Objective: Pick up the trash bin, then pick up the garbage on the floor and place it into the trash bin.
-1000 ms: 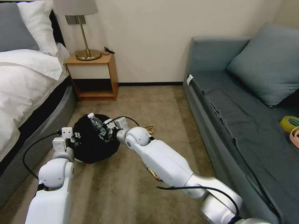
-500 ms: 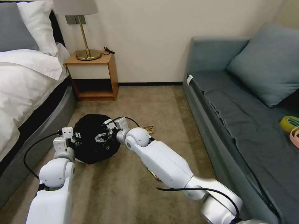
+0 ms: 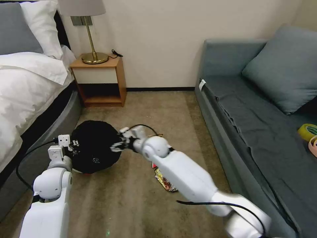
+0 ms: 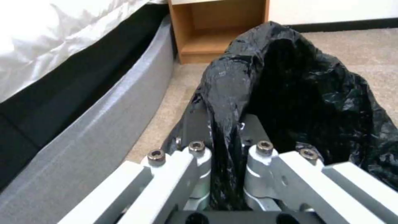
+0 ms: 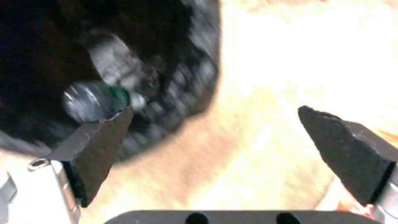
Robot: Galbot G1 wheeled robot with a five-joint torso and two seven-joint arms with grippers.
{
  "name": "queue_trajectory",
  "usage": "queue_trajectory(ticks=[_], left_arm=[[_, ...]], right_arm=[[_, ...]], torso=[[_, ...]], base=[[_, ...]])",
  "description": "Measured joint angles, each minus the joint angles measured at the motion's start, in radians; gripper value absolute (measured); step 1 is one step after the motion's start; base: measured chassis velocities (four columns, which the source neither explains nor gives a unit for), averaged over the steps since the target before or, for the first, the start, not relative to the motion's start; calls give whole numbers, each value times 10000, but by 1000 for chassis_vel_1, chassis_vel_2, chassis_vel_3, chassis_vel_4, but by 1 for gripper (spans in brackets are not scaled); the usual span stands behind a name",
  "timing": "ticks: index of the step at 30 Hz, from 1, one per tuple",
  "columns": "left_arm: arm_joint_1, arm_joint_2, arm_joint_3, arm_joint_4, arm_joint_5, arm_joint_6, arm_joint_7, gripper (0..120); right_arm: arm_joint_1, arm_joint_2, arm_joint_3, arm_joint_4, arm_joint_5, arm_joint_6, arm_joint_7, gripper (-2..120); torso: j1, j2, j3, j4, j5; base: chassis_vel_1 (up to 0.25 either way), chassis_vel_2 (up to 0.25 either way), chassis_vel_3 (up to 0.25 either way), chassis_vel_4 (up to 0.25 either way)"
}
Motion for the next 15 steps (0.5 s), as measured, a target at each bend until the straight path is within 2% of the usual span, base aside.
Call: queue_trajectory(ticks=[7,15], left_arm=[[-34,10,0,-33,-2,1,-1,5],[37,6,-3,-37,14,-3,-4,5]], right_arm=[[-705,-783,401,124,-341,-178,-47,100],[-1376,-1124,517,-182,-850,-422,-33,100]], torso=[[0,0,-1,5,2],[0,0,-1,7,2]], base=[[0,0,0,0],[0,0,0,0]])
